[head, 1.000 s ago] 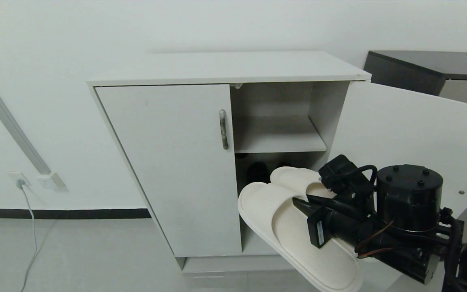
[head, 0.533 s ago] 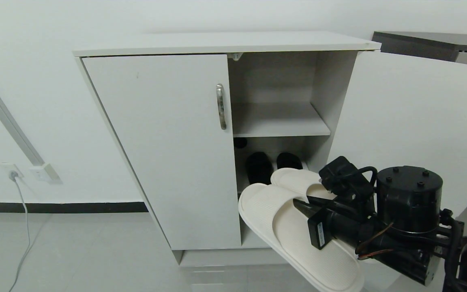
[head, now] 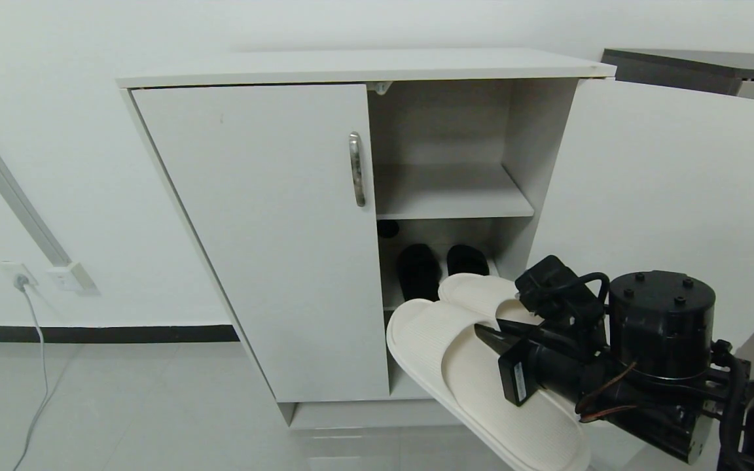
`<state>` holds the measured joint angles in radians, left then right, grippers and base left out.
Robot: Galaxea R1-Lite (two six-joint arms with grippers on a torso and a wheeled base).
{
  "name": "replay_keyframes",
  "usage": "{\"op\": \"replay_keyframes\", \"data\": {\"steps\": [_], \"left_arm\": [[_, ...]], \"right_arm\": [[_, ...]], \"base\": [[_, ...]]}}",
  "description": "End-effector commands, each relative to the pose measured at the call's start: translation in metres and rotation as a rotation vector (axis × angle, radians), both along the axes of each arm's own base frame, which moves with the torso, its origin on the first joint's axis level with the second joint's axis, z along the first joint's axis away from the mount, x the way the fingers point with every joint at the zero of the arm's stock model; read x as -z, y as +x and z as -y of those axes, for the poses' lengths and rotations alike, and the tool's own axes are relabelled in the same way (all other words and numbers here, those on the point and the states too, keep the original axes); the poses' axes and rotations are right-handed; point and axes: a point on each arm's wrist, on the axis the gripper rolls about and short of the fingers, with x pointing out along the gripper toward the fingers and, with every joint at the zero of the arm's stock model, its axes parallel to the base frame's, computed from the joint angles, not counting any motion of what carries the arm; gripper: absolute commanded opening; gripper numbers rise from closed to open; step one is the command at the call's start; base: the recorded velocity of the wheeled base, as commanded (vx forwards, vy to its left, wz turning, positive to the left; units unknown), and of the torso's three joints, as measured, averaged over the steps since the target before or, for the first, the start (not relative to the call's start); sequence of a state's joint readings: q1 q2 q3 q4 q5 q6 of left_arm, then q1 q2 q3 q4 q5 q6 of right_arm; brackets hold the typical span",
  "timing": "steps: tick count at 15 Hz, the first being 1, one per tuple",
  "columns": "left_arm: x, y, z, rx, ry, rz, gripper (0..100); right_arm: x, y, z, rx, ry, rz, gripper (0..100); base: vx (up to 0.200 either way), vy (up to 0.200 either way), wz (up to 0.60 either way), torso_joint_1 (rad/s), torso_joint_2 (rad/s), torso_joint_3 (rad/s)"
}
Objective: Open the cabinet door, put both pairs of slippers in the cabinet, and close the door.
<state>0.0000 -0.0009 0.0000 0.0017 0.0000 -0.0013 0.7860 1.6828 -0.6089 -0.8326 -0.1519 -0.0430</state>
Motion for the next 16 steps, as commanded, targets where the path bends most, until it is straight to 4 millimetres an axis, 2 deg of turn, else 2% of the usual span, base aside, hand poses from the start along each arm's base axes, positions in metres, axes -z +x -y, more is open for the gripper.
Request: {"op": "replay_keyframes", "data": {"steps": [1, 15, 16], "left_arm": [[0.0000, 0.0001, 0.0000, 0.000, 0.000, -0.001, 0], [0.0000, 0.0001, 0.0000, -0.002, 0.000, -0.001, 0], [0.0000, 0.0001, 0.0000, -0.002, 0.000, -0.001, 0]], "right_arm": [[0.0003, -0.0003, -0.0001, -0.001, -0.002, 0.000, 0], [0.0019, -0.0051, -0.0039, -0.029, -0.005, 0.021, 0], [0.0024, -0.0049, -0.0041, -0.030, -0.006, 0.020, 0]], "base": [[0.000, 0.000, 0.00, 0.000, 0.00, 0.000], [0.000, 0.000, 0.00, 0.000, 0.00, 0.000], [0.000, 0.000, -0.60, 0.002, 0.01, 0.002]]}}
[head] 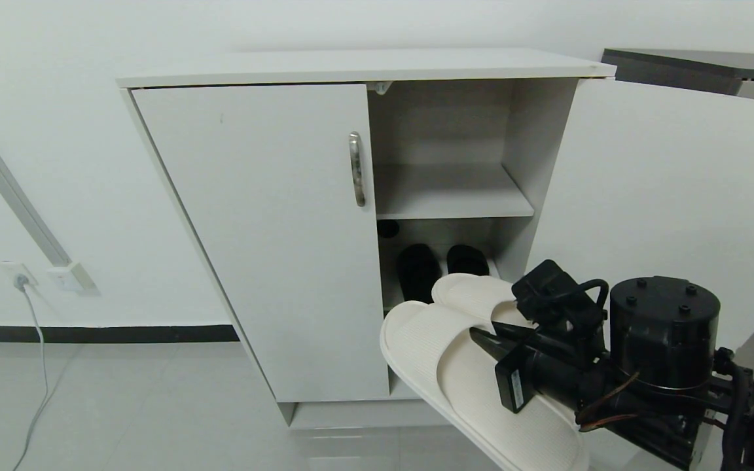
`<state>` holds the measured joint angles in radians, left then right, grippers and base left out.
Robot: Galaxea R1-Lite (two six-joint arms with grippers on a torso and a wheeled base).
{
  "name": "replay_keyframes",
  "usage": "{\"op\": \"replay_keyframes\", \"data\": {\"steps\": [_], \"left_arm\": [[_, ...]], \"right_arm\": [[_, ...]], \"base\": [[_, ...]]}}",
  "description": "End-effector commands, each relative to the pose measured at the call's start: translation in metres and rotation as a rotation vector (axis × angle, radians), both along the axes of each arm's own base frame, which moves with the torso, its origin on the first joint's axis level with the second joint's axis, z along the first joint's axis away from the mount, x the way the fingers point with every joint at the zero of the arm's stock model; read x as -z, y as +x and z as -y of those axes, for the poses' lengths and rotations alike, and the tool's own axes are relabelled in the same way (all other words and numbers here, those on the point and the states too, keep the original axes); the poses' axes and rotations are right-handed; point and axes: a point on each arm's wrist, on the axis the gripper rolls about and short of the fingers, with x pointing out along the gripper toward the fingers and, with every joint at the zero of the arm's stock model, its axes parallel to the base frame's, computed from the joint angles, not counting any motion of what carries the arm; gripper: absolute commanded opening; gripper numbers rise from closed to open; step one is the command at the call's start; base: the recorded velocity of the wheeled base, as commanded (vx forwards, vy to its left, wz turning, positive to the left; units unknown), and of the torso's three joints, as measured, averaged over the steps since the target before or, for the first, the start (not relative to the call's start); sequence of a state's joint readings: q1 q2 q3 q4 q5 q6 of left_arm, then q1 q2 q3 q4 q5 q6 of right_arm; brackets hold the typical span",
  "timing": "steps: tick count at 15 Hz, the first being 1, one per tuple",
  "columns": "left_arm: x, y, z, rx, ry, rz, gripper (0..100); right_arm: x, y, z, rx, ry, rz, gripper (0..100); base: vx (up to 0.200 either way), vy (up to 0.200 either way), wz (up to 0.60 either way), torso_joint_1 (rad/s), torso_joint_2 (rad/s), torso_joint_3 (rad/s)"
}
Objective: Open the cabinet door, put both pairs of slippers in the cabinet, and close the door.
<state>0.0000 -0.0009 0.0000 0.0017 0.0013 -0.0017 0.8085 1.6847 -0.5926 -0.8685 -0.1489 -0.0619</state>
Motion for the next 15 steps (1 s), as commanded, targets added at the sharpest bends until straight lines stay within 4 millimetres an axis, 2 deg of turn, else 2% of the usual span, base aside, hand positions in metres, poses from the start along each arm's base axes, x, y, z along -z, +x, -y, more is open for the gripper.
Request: {"op": "replay_keyframes", "data": {"steps": [1, 5, 7, 9, 10, 11, 13, 15], "left_arm": [[0.000, 0.000, 0.000, 0.000, 0.000, -0.001, 0], [0.000, 0.000, 0.000, 0.000, 0.000, -0.001, 0], [0.000, 0.000, 0.000, 0.000, 0.000, -0.001, 0], [0.000, 0.000, 0.000, -0.002, 0.000, -0.001, 0], [0.000, 0.000, 0.000, -0.002, 0.000, -0.001, 0], [0.000, 0.000, 0.000, -0.002, 0.000, -0.001, 0], [0.000, 0.000, 0.000, -0.002, 0.000, -0.001, 0], [0.000, 0.000, 0.000, -0.002, 0.000, -0.001, 0]], "right_arm": [[0.002, 0.001, -0.001, -0.002, -0.004, -0.003, 0], [0.002, 0.001, -0.001, -0.001, -0.004, -0.001, 0], [0.005, 0.005, -0.008, 0.010, -0.007, 0.002, 0], [0.004, 0.009, -0.021, 0.099, -0.008, 0.024, 0], [0.003, 0.010, -0.044, 0.240, 0.040, 0.026, 0], [0.001, 0.012, -0.056, 0.316, 0.077, 0.018, 0], [-0.004, 0.013, -0.063, 0.401, 0.060, -0.005, 0], [-0.024, 0.011, -0.073, 0.492, 0.106, -0.059, 0]], "base": [[0.000, 0.000, 0.00, 0.000, 0.00, 0.000], [0.000, 0.000, 0.00, 0.000, 0.00, 0.000], [0.000, 0.000, 0.00, 0.000, 0.00, 0.000], [0.000, 0.000, 0.00, 0.000, 0.00, 0.000], [0.000, 0.000, 0.00, 0.000, 0.00, 0.000], [0.000, 0.000, 0.00, 0.000, 0.00, 0.000], [0.000, 0.000, 0.00, 0.000, 0.00, 0.000], [0.000, 0.000, 0.00, 0.000, 0.00, 0.000]]}}
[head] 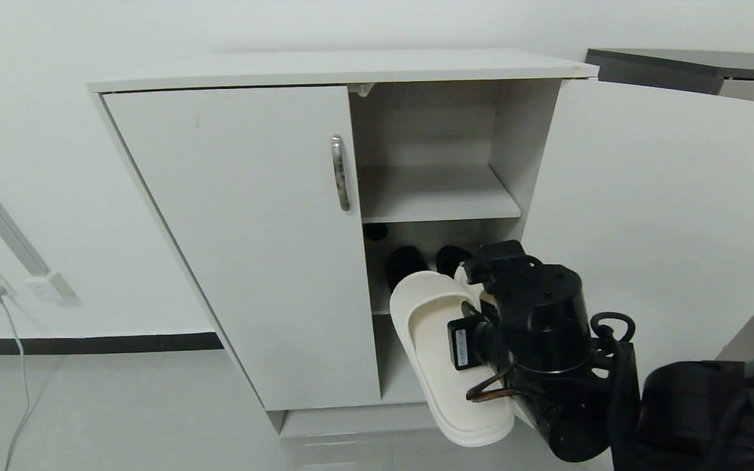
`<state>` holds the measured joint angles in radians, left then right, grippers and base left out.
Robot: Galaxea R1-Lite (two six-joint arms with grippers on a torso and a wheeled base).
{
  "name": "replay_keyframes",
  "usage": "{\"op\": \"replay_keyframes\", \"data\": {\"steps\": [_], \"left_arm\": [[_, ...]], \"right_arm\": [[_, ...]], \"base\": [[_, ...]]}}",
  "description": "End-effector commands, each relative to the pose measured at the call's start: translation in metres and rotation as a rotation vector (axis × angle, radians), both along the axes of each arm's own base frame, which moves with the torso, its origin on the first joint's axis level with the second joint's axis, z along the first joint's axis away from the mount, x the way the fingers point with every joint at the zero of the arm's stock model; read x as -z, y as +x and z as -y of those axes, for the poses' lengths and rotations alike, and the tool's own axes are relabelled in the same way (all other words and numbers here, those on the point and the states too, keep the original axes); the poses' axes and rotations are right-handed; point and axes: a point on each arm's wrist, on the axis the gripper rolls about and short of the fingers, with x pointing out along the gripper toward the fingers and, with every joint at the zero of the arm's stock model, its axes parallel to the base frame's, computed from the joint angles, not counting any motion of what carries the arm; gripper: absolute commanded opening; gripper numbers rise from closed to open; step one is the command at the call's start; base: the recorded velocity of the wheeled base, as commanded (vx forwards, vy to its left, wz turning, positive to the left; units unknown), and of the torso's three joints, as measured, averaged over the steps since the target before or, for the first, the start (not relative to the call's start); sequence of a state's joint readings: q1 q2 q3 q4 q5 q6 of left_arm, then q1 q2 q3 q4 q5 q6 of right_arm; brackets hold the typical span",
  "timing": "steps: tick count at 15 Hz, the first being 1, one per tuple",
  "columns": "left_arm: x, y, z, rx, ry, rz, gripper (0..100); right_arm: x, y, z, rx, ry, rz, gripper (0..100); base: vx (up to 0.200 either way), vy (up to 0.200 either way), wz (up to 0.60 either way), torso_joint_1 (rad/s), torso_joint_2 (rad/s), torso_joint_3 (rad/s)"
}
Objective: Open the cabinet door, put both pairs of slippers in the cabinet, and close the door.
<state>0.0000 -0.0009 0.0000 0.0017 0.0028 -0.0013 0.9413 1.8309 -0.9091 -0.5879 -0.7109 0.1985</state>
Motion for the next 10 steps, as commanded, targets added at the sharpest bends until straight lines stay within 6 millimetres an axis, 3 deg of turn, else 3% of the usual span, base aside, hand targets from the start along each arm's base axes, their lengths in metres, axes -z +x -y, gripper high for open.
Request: {"op": "replay_keyframes", "data": {"steps": [1, 6, 10], "left_arm": [[0.000, 0.000, 0.000, 0.000, 0.000, -0.001, 0], [0.000, 0.000, 0.000, 0.000, -0.002, -0.001, 0], [0.000, 0.000, 0.000, 0.000, -0.003, -0.001, 0]], "right_arm": [[-0.025, -0.002, -0.015, 0.057, 0.062, -0.015, 0], [-0.062, 0.006, -0.023, 0.121, 0.086, 0.034, 0], [-0.060, 0.028, -0.030, 0.145, 0.057, 0.049, 0]], "base": [[0.000, 0.000, 0.00, 0.000, 0.00, 0.000], [0.000, 0.000, 0.00, 0.000, 0.00, 0.000], [0.000, 0.000, 0.00, 0.000, 0.00, 0.000]]}}
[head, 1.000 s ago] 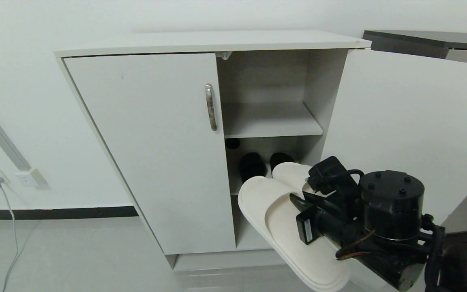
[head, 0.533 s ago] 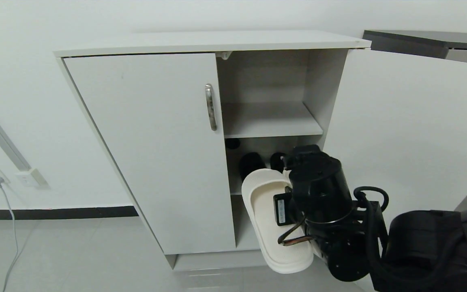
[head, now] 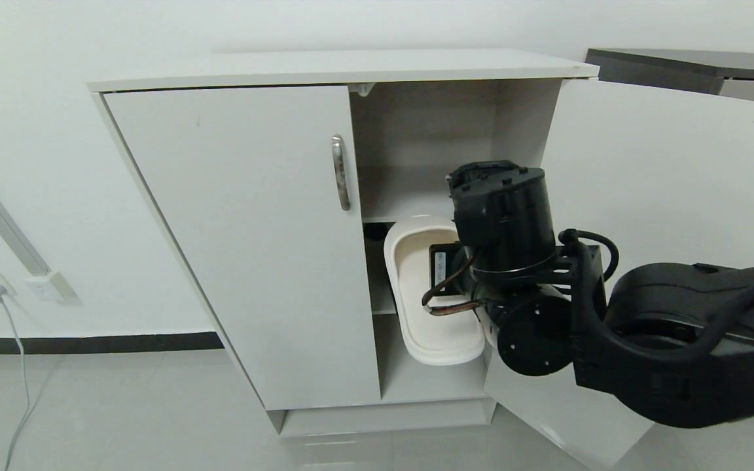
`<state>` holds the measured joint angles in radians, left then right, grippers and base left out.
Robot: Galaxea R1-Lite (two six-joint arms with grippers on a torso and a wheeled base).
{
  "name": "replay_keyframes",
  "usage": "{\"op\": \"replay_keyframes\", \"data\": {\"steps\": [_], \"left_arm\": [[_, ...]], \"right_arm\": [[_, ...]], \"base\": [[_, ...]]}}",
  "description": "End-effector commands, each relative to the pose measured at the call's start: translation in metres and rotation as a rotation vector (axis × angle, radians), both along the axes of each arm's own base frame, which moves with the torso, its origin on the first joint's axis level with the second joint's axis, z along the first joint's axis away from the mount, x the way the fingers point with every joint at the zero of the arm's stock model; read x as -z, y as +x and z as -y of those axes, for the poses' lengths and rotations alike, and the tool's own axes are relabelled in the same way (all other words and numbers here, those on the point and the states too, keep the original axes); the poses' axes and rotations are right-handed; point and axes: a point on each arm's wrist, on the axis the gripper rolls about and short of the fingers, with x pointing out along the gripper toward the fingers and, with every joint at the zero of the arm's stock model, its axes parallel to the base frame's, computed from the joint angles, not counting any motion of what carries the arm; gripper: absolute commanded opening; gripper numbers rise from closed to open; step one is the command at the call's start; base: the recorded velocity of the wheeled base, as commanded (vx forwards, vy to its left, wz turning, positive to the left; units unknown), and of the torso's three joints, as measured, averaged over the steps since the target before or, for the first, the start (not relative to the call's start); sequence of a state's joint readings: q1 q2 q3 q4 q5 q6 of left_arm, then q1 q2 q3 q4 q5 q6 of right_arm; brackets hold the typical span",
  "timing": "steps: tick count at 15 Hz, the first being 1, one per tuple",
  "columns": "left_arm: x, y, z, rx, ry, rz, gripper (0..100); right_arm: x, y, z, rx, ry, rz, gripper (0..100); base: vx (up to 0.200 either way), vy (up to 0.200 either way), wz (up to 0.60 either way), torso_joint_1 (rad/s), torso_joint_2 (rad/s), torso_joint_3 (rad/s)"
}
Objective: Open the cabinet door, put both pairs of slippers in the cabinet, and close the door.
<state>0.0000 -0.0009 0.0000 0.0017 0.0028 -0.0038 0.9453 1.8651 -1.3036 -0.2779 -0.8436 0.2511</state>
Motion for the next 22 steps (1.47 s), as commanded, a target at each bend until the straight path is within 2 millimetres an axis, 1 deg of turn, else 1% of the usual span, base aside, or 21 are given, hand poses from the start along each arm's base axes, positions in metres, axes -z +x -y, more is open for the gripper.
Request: {"op": "replay_keyframes", "data": {"steps": [1, 2, 5, 8, 12, 14, 22], "left_arm": [[0.000, 0.000, 0.000, 0.000, -0.001, -0.001, 0], [0.000, 0.000, 0.000, 0.001, 0.001, -0.001, 0], [0.000, 0.000, 0.000, 0.001, 0.001, -0.001, 0], [0.000, 0.000, 0.000, 0.001, 0.001, -0.001, 0], [0.000, 0.000, 0.000, 0.001, 0.002, -0.001, 0], [0.000, 0.000, 0.000, 0.001, 0.002, -0.001, 0], [0.000, 0.000, 0.000, 0.001, 0.002, -0.001, 0]], "right_arm": [[0.008, 0.013, -0.005, 0.017, -0.009, -0.007, 0], [0.009, 0.018, -0.006, 0.022, -0.005, 0.002, 0], [0.008, 0.024, -0.004, 0.015, -0.005, 0.002, 0], [0.008, 0.024, -0.004, 0.015, -0.006, 0.002, 0], [0.002, 0.023, -0.004, 0.011, -0.010, 0.027, 0], [-0.002, 0.024, -0.004, 0.007, -0.006, 0.053, 0], [0.000, 0.025, -0.005, 0.004, -0.020, 0.059, 0]], "base": [[0.000, 0.000, 0.00, 0.000, 0.00, 0.000], [0.000, 0.000, 0.00, 0.000, 0.00, 0.000], [0.000, 0.000, 0.00, 0.000, 0.00, 0.000], [0.000, 0.000, 0.00, 0.000, 0.00, 0.000], [0.000, 0.000, 0.00, 0.000, 0.00, 0.000], [0.200, 0.000, 0.00, 0.005, 0.00, -0.002], [0.200, 0.000, 0.00, 0.004, 0.00, 0.002]]}}
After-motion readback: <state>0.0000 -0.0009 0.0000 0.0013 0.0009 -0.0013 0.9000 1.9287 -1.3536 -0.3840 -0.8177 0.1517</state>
